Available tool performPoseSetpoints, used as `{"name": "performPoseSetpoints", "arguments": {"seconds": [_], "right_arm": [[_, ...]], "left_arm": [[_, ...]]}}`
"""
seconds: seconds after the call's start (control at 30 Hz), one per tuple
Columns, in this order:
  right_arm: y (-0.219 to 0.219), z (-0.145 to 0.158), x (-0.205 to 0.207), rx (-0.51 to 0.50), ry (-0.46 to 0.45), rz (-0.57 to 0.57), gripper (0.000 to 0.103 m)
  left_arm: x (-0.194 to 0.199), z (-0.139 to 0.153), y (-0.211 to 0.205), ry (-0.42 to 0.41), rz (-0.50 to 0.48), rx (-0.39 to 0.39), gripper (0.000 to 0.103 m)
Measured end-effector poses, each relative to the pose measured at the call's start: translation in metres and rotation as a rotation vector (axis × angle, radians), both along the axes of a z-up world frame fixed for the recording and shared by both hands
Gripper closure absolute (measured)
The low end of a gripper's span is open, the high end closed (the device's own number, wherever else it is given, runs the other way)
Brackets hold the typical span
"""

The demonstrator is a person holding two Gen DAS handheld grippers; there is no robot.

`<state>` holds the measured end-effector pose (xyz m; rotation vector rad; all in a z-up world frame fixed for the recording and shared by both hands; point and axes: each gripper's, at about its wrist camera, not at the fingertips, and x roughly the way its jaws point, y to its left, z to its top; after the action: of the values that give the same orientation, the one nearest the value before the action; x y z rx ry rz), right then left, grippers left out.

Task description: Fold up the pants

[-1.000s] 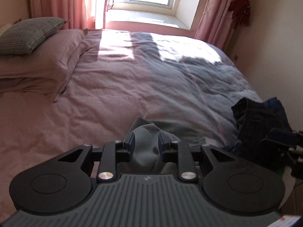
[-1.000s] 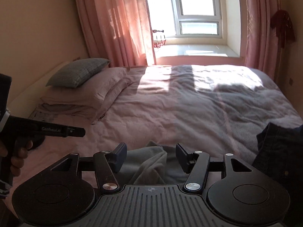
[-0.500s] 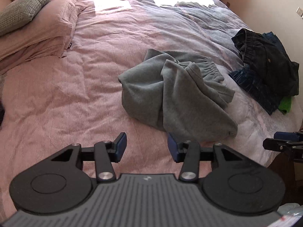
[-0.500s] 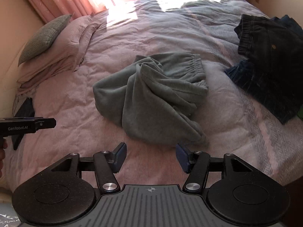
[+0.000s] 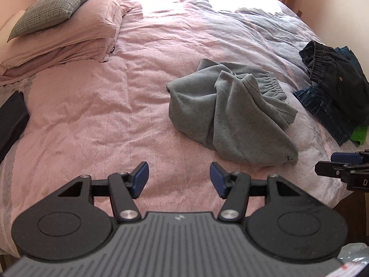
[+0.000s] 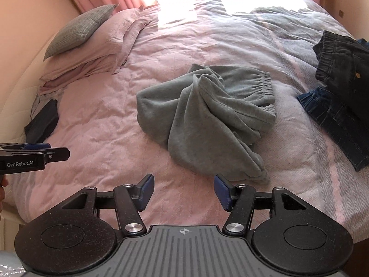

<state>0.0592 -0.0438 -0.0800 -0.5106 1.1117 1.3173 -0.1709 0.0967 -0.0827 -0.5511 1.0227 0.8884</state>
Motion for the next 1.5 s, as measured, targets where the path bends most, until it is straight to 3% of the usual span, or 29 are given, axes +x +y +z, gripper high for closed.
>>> {"name": "performPoseSetpoints", "arguments": {"seconds": [0.33, 0.57, 0.73, 0.87, 1.0, 1.13, 1.23, 1.37, 1.5], "right_arm": [[0.005, -0.016, 0.015, -0.012, 0.011, 0.099, 0.048], [-0.003, -0.026, 0.033, -0.025, 0.028, -0.012, 0.048], [-0.023, -0.046, 0.062, -0.052, 0.088, -0.251, 0.048], [-0.047, -0.066, 0.085, -0.067, 0.202, -0.521, 0.048], [-0.064, -0.082, 0.094, -0.053, 0.290, -0.715, 0.048], [-0.074, -0.104, 0.091, 0.000, 0.380, -0.905, 0.047], [-0.080, -0.129, 0.088, 0.036, 0.496, -1.084, 0.038], [-0.080, -0.162, 0.095, 0.101, 0.647, -1.327, 0.035], [-0.071, -0.190, 0.109, 0.120, 0.713, -1.476, 0.033]], "left_arm": [[0.009, 0.000, -0.018, 0.030, 0.091, 0.022, 0.044], [0.011, -0.013, -0.008, 0.023, 0.053, 0.021, 0.040], [0.006, -0.034, 0.019, 0.029, 0.000, 0.019, 0.037], [0.005, -0.054, 0.051, 0.059, -0.075, 0.031, 0.036], [0.009, -0.076, 0.084, 0.064, -0.163, 0.043, 0.033], [0.023, -0.099, 0.118, 0.053, -0.280, 0.062, 0.029], [0.037, -0.114, 0.142, 0.038, -0.371, 0.089, 0.017], [0.059, -0.133, 0.175, 0.012, -0.466, 0.105, 0.015], [0.083, -0.155, 0.208, -0.034, -0.534, 0.080, 0.011]]}}
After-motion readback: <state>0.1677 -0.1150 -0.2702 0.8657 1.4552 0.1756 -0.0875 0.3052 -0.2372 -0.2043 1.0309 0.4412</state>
